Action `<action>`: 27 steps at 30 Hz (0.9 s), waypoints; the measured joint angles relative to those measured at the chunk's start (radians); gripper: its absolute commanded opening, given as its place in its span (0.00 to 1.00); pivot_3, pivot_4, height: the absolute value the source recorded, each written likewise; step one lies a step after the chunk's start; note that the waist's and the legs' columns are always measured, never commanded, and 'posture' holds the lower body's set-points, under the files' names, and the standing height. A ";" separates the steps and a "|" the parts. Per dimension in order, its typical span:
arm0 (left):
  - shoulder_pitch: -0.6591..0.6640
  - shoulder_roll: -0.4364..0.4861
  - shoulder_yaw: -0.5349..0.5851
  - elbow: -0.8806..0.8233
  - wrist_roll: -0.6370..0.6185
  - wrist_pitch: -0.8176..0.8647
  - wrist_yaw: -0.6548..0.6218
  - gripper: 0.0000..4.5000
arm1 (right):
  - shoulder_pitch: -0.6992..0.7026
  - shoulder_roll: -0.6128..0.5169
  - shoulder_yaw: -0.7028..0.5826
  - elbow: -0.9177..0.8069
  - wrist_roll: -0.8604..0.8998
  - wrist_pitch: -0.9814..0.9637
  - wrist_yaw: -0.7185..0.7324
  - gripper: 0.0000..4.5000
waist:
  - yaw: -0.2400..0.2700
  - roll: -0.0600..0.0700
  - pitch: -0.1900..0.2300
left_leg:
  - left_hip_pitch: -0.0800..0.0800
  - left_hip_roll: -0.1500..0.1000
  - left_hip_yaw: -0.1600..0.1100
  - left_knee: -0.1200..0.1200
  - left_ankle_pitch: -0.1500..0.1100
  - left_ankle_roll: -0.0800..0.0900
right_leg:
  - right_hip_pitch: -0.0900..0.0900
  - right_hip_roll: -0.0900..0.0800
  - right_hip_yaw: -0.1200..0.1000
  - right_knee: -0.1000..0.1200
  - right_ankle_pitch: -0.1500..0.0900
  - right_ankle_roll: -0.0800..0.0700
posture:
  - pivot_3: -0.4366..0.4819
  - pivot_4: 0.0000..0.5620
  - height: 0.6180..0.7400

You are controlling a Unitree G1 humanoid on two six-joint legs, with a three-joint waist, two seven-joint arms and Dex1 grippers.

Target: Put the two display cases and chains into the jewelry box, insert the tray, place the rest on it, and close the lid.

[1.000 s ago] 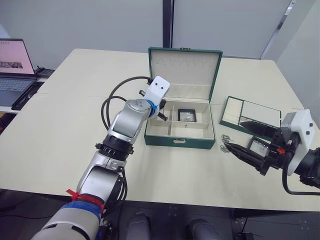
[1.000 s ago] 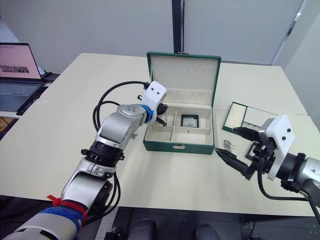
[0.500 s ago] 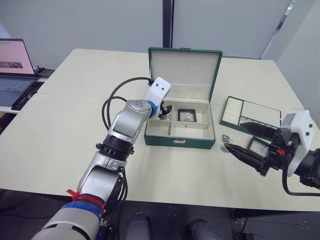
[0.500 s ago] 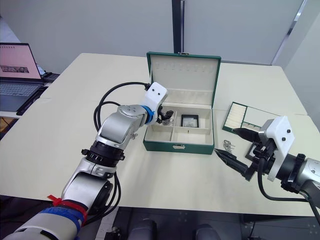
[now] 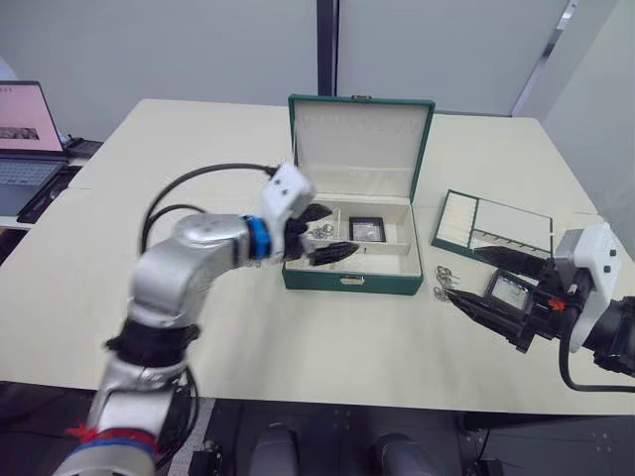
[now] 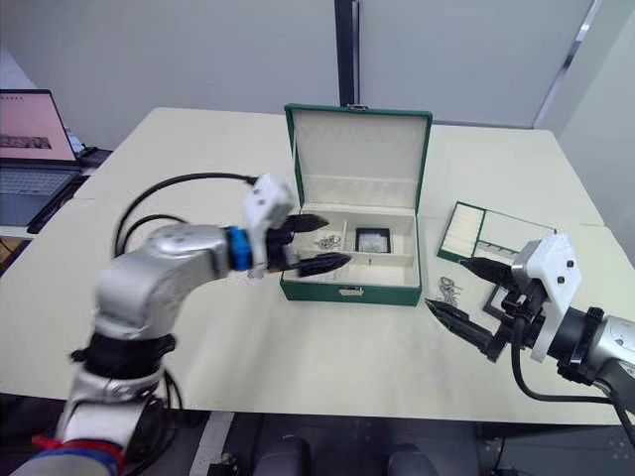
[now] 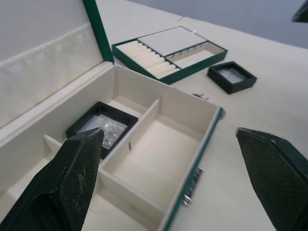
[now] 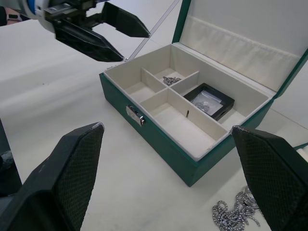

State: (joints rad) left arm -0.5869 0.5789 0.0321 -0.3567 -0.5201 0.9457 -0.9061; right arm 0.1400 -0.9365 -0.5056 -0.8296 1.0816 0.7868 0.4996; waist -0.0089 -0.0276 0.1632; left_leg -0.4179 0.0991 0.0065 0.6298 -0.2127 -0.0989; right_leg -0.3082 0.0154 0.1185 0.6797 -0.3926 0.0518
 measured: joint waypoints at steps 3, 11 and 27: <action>0.133 0.065 0.136 -0.087 -0.108 0.000 -0.048 0.99 | 0.055 0.026 0.012 -0.034 -0.001 -0.013 0.012 1.00 | 0.001 0.000 0.000 | 0.001 0.000 -0.001 0.000 0.000 0.000 | 0.001 0.000 0.000 -0.001 0.000 0.000 | 0.48 0.27 1.00; 0.559 0.165 0.344 -0.151 -0.111 -0.247 -0.162 0.99 | 0.243 0.062 0.060 -0.082 -0.080 -0.045 0.094 1.00 | 0.001 0.000 0.000 | 0.002 0.000 -0.001 -0.001 -0.002 0.003 | 0.002 0.000 -0.001 -0.001 0.000 0.000 | 0.48 0.27 1.00; 0.828 0.251 0.513 -0.030 -0.095 -0.509 -0.326 0.99 | 0.314 -0.007 -0.051 -0.079 0.005 -0.022 0.196 1.00 | -0.009 -0.001 -0.001 | 0.002 0.000 -0.001 -0.001 -0.003 0.004 | 0.001 0.000 0.000 -0.002 0.000 0.000 | 0.48 0.27 1.00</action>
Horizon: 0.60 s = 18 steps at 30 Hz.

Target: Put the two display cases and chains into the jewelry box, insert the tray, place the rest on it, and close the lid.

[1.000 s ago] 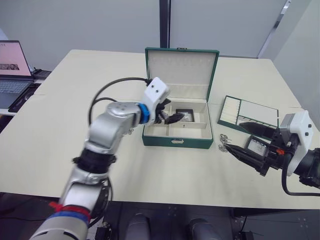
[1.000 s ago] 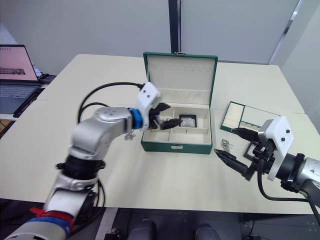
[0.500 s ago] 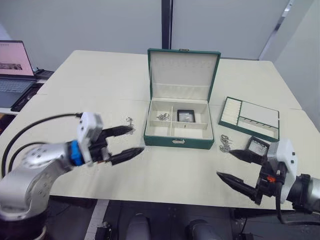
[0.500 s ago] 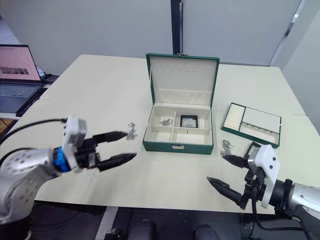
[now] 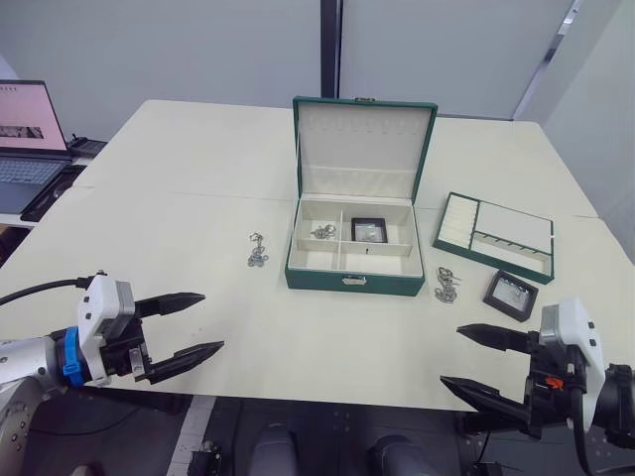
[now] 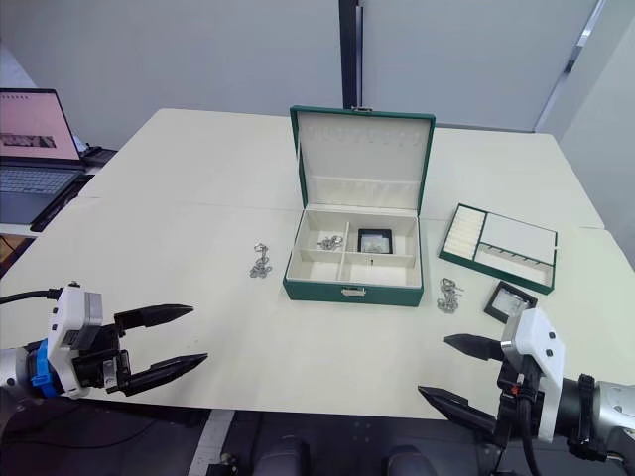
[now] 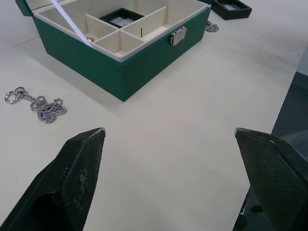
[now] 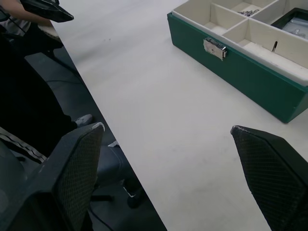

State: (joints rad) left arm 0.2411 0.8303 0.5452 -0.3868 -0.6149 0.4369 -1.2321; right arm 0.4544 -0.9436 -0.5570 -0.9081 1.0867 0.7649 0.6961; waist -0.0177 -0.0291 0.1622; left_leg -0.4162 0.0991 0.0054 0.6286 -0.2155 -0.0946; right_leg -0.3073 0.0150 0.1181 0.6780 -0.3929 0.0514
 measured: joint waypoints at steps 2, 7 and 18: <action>-0.002 0.000 -0.003 -0.004 -0.003 0.000 0.013 0.99 | -0.007 -0.005 0.000 0.004 0.017 0.011 -0.005 1.00 | -0.002 0.000 0.000 | 0.000 0.000 0.000 0.000 0.000 0.000 | 0.000 0.000 0.000 0.000 0.000 0.000 | 0.48 0.27 1.00; -0.122 -0.045 -0.005 -0.020 -0.050 0.088 0.210 0.99 | -0.196 -0.090 0.029 0.006 0.137 0.030 -0.093 1.00 | -0.010 0.000 0.000 | 0.000 0.000 -0.001 0.000 0.000 0.000 | 0.001 0.000 0.000 0.001 0.000 0.000 | 0.48 0.27 1.00; -0.129 -0.156 0.013 -0.107 -0.129 0.326 0.657 0.99 | -0.546 -0.122 0.247 0.017 0.269 0.013 -0.301 1.00 | -0.012 -0.001 0.001 | -0.003 0.000 -0.001 -0.001 0.000 0.000 | -0.004 0.000 0.001 0.000 0.000 0.000 | 0.48 0.27 1.00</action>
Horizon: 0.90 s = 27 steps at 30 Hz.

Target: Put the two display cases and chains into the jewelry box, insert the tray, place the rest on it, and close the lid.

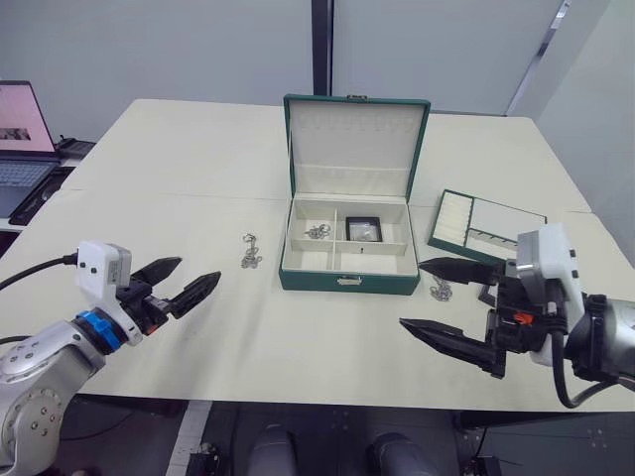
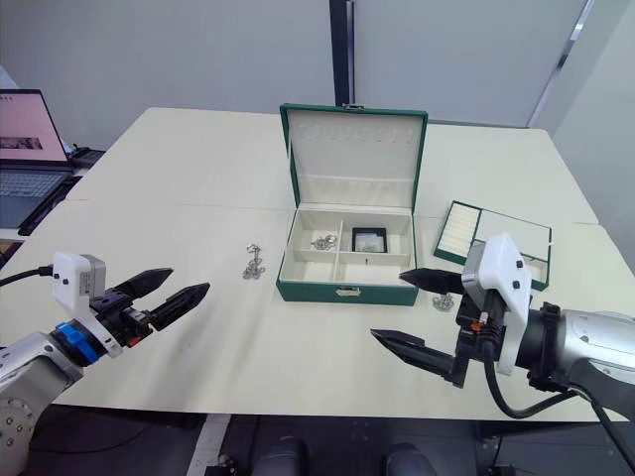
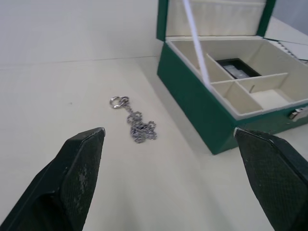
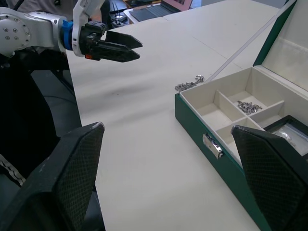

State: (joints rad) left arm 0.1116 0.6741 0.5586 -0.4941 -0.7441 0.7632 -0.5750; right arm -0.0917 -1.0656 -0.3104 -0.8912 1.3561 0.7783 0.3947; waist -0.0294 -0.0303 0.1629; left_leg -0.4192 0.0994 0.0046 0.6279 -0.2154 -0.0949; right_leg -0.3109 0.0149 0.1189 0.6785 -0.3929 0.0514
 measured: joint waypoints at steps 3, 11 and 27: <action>0.015 -0.004 -0.003 -0.023 0.001 -0.002 0.021 0.99 | 0.013 0.014 0.020 -0.002 -0.022 -0.004 0.007 1.00 | 0.002 0.000 0.000 | 0.001 0.000 0.000 0.000 0.000 0.000 | 0.000 0.000 0.000 0.001 0.000 0.000 | 0.48 0.27 1.00; 0.002 -0.096 -0.109 -0.105 0.106 0.041 0.267 0.99 | 0.102 0.036 0.001 -0.007 -0.097 -0.028 0.068 1.00 | 0.003 0.000 0.000 | 0.001 -0.001 0.000 0.001 0.000 0.000 | 0.001 0.000 0.000 0.001 0.000 0.000 | 0.48 0.27 1.00; -0.207 -0.242 -0.391 0.060 0.341 0.041 0.458 0.99 | 0.143 0.036 -0.064 0.010 -0.195 -0.048 0.142 1.00 | 0.004 -0.001 -0.001 | 0.002 -0.001 0.000 0.001 0.000 0.000 | 0.003 0.000 0.000 0.000 0.000 0.000 | 0.48 0.27 1.00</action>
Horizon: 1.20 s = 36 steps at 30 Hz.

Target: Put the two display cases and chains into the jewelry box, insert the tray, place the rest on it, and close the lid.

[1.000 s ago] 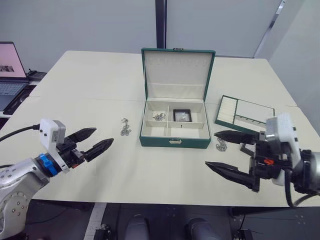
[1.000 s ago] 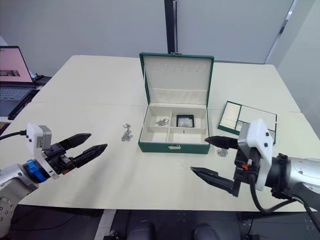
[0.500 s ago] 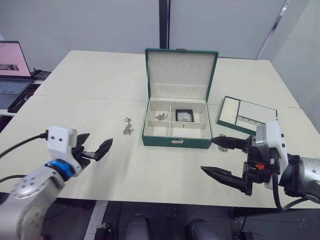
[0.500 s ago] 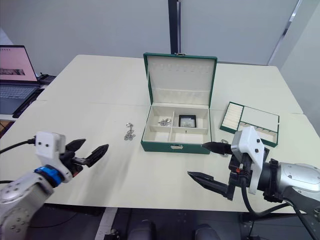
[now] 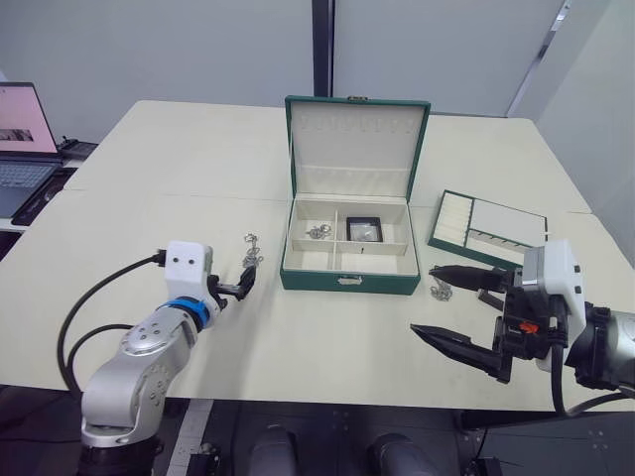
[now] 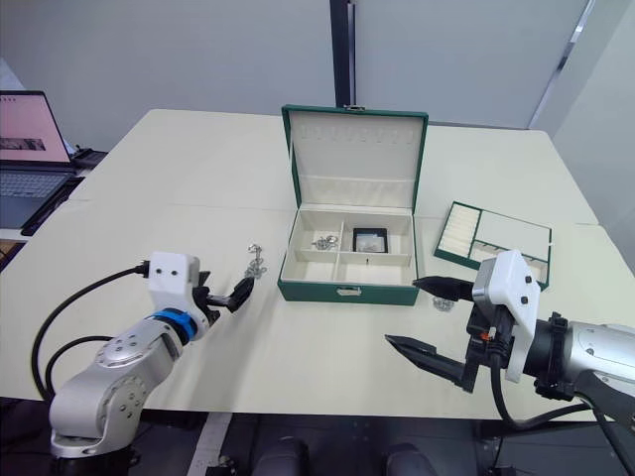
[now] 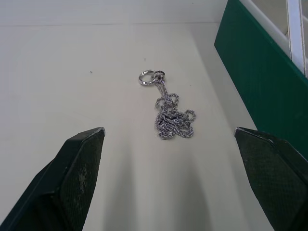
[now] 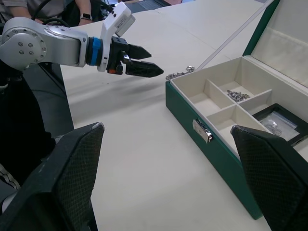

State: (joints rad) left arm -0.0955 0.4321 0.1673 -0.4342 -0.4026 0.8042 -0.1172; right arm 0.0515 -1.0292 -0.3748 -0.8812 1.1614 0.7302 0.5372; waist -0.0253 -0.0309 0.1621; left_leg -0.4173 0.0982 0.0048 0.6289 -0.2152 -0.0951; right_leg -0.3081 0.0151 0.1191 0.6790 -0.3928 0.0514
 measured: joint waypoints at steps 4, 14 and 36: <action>-0.059 -0.041 -0.037 0.113 0.064 -0.053 0.010 0.99 | 0.001 -0.003 -0.010 0.008 -0.004 0.000 0.015 1.00 | 0.003 0.000 0.000 | 0.000 0.000 0.000 0.000 0.000 0.000 | 0.001 0.000 0.000 0.000 0.000 0.000 | 0.48 0.27 1.00; -0.193 -0.119 -0.091 0.368 0.165 -0.210 -0.003 0.99 | 0.009 -0.012 -0.061 0.011 -0.012 0.005 0.023 1.00 | 0.009 0.000 0.000 | 0.000 -0.001 0.000 0.000 0.002 -0.003 | 0.002 0.000 0.000 -0.001 0.000 0.000 | 0.48 0.27 1.00; -0.274 -0.178 -0.097 0.503 0.249 -0.307 -0.007 0.99 | 0.007 -0.020 -0.078 0.007 0.002 0.023 -0.013 1.00 | 0.024 0.000 0.000 | 0.001 -0.001 0.000 0.001 0.002 -0.003 | 0.003 -0.001 -0.001 -0.001 0.000 0.000 | 0.48 0.27 1.00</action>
State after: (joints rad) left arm -0.3696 0.2539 0.0699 0.0683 -0.1535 0.4976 -0.1239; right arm 0.0588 -1.0489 -0.4532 -0.8739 1.1638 0.7530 0.5240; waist -0.0015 -0.0307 0.1619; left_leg -0.4166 0.0974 0.0051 0.6297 -0.2133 -0.0985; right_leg -0.3051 0.0146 0.1186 0.6781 -0.3927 0.0517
